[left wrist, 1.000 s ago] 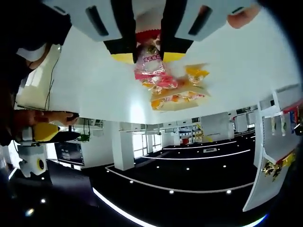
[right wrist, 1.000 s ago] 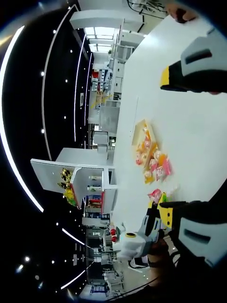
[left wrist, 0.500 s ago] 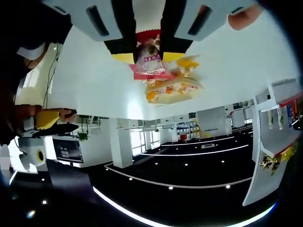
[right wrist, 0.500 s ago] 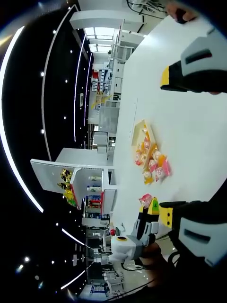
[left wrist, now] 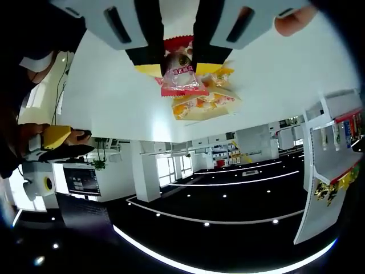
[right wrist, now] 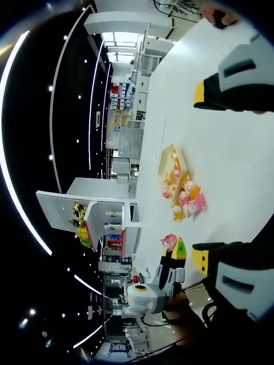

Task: Pick up the marshmallows scattered on the table and place them into the bowl on the table

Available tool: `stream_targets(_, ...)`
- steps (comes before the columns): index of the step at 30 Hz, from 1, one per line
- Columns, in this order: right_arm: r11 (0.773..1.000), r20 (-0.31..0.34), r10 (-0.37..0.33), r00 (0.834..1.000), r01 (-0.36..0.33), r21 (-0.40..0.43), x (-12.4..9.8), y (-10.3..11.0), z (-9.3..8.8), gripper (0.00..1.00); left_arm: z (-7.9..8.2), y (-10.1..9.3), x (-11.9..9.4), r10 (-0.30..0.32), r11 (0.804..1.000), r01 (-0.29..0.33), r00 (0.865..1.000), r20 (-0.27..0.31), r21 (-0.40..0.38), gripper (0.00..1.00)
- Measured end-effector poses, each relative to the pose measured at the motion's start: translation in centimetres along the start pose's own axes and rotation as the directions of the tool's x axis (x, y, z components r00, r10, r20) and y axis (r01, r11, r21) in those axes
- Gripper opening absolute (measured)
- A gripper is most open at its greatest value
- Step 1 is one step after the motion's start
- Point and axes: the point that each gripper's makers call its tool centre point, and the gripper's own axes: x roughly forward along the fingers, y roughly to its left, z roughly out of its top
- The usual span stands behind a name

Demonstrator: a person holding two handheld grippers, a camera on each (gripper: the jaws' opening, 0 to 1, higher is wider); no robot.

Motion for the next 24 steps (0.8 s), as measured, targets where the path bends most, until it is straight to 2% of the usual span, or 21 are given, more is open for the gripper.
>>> stream_targets(18, 1.0, -0.005, 0.003, 1.0, -0.003, -0.004, -0.1, 0.24, -0.09, 0.93, -0.34, -0.27, 0.09, -0.013, 1.0, 0.012, 1.0, -0.012, -0.015, 0.18)
stream_targets(24, 1.0, -0.011, -0.001, 1.0, 0.001, -0.009, -0.11, -0.08, -0.11, 0.93, 0.57, 0.28, 0.23, -0.004, 1.0, 0.004, 1.0, 0.005, -0.014, 0.18)
